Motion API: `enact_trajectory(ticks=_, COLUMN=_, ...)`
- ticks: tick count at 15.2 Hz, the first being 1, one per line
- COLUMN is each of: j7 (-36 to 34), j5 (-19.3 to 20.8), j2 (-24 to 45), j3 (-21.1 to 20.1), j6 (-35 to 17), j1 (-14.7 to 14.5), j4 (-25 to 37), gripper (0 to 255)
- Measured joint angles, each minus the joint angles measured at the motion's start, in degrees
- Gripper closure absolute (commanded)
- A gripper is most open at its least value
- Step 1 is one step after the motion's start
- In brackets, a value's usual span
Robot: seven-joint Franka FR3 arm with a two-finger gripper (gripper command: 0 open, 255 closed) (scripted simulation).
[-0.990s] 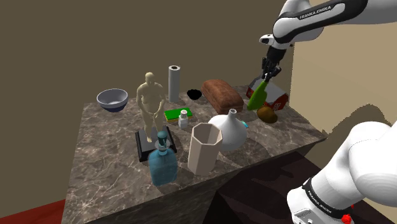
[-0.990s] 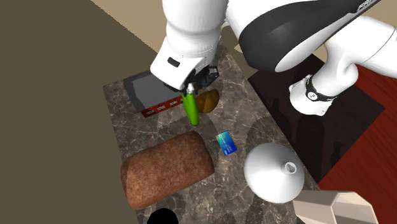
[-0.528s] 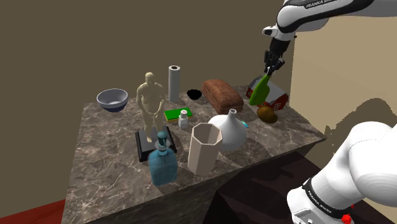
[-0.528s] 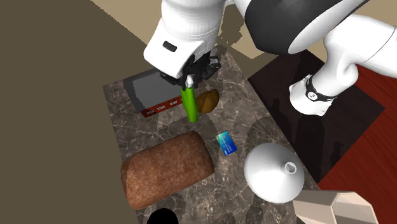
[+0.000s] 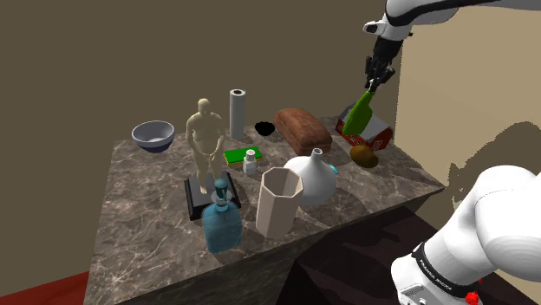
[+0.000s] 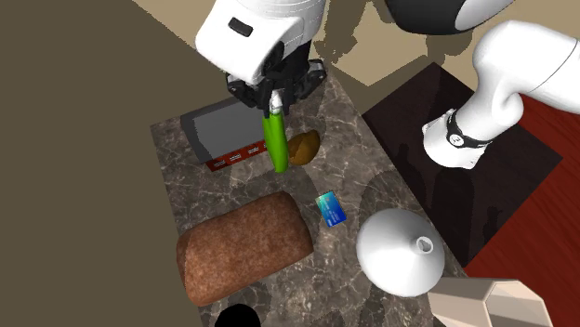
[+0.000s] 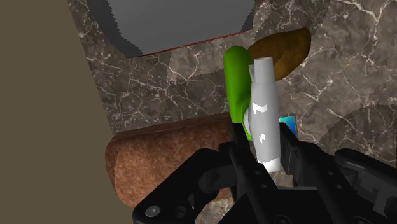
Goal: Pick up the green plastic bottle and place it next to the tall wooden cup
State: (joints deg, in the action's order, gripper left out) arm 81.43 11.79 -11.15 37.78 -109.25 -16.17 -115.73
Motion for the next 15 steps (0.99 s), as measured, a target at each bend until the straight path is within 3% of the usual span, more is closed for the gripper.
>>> enact_trajectory(ticks=15, j7=1.0, j5=-0.6, j2=0.0, j3=-0.9, j6=11.5, j1=-0.5, j4=11.5, gripper=255)
